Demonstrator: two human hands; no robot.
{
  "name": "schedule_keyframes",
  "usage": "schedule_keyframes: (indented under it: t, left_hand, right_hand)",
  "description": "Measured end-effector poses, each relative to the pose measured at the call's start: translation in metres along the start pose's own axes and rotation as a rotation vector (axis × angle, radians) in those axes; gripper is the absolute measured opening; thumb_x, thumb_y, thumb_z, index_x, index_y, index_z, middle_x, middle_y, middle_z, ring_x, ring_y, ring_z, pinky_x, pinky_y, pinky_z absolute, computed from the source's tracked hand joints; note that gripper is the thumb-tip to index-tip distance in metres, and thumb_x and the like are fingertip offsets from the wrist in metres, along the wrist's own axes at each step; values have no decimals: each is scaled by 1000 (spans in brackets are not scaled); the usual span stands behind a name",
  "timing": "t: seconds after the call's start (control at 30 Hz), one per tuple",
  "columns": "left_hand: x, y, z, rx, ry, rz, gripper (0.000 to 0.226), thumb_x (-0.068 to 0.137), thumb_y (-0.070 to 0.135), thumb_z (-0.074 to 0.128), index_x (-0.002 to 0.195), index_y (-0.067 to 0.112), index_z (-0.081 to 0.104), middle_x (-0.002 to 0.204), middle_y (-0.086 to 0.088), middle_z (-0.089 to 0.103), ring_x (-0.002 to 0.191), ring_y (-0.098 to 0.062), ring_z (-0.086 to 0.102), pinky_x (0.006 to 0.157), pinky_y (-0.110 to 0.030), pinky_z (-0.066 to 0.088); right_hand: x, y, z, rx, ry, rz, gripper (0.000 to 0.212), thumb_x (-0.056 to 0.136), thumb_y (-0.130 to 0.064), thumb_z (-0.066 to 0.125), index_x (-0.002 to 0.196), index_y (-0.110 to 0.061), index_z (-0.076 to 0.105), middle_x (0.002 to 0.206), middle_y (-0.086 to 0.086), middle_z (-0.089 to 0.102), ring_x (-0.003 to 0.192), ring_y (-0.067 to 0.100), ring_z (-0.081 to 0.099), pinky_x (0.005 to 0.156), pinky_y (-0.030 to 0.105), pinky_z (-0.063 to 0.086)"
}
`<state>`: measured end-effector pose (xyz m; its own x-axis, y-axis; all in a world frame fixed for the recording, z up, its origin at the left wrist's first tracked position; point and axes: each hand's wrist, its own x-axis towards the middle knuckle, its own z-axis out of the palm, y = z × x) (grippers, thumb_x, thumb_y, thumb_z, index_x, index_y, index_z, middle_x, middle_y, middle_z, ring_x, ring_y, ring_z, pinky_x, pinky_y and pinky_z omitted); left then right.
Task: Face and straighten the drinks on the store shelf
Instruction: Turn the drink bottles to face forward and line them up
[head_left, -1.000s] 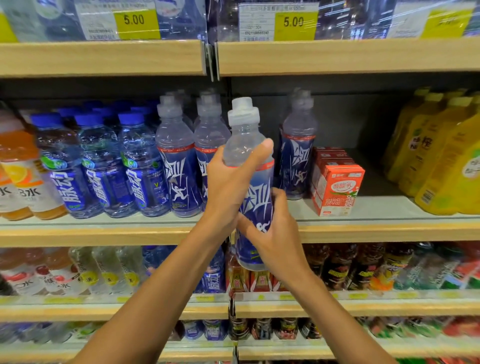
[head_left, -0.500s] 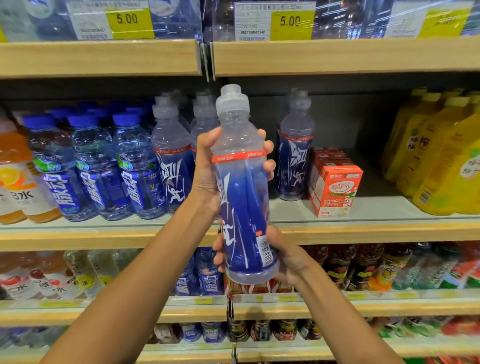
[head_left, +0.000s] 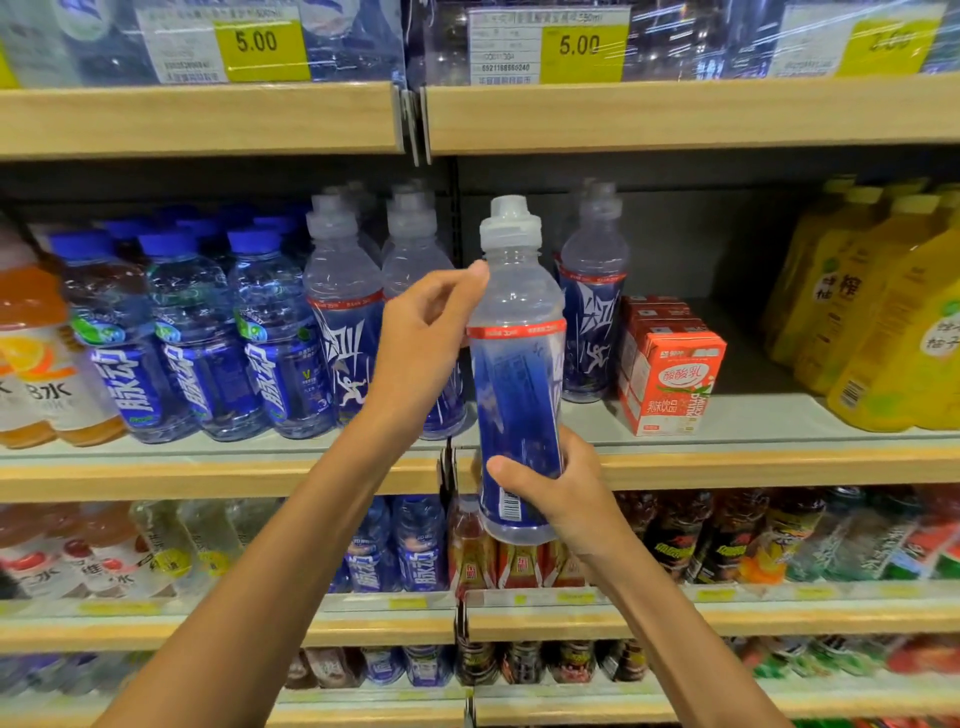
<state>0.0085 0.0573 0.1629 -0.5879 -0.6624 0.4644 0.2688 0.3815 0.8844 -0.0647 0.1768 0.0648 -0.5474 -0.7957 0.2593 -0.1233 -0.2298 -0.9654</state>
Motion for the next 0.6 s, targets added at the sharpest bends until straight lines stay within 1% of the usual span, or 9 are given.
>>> schedule_keyframes:
  t: [0.07,0.1,0.17,0.27,0.33,0.43,0.5,0.53,0.6]
  left_hand:
    - [-5,3,11,26,33,22,28,90,44,58,102,20,67,100,3,71,96,-10,67,84,-25,52]
    - [-7,4,17,28,60,30,32,85,48,61,104,22,65,98,7,70,94,-6,66,81,-21,51]
    - [-11,3,29,14,152,37,34,78,50,71,103,28,60,94,13,68,87,2,65,71,-11,48]
    - [-13,1,38,-19,291,57,32,76,37,78,99,26,60,88,13,68,80,3,65,63,-7,46]
    - [-11,3,39,-73,317,78,24,75,25,78,93,24,62,77,15,68,73,2,66,61,-9,47]
    - [-7,8,33,-141,251,112,16,75,16,75,80,26,64,68,15,68,69,-3,65,64,-17,52]
    - [-4,12,26,-217,171,68,11,69,18,74,71,25,65,66,9,68,67,-10,65,64,-22,53]
    - [-1,13,23,-280,122,17,8,65,20,72,70,22,66,68,4,68,67,-14,65,63,-24,53]
    - [4,14,17,-405,-17,-93,25,56,23,72,80,14,67,78,-7,68,74,-25,64,68,-32,53]
  right_hand:
    - [0,1,5,-88,88,-71,37,72,-20,80,103,-27,60,91,-14,72,83,1,67,66,12,50]
    - [-1,1,7,-114,127,-102,40,74,-16,80,107,-25,59,92,-11,72,84,1,67,67,12,50]
    - [-2,3,12,-144,192,-130,50,73,-17,81,116,-18,55,101,-6,70,87,3,68,70,15,53]
    - [-6,5,18,-143,215,-130,59,71,-23,82,121,-19,51,108,-4,67,91,4,68,72,19,56]
    - [-7,5,20,-136,201,-116,61,70,-27,83,121,-22,50,107,-6,67,91,4,68,71,19,56]
    - [-7,1,10,-99,136,-77,60,66,-45,79,116,-30,50,102,-16,68,92,0,67,70,14,52]
    - [-6,-2,-2,3,5,4,60,63,-56,75,114,-35,51,104,-23,68,97,-2,65,74,13,52]
    - [-6,-3,-7,90,-81,68,68,59,-60,77,117,-34,52,107,-21,69,100,1,65,78,17,53]
    - [-6,-5,-12,271,-218,230,94,45,-64,84,122,-21,53,112,-4,71,103,14,67,86,29,55]
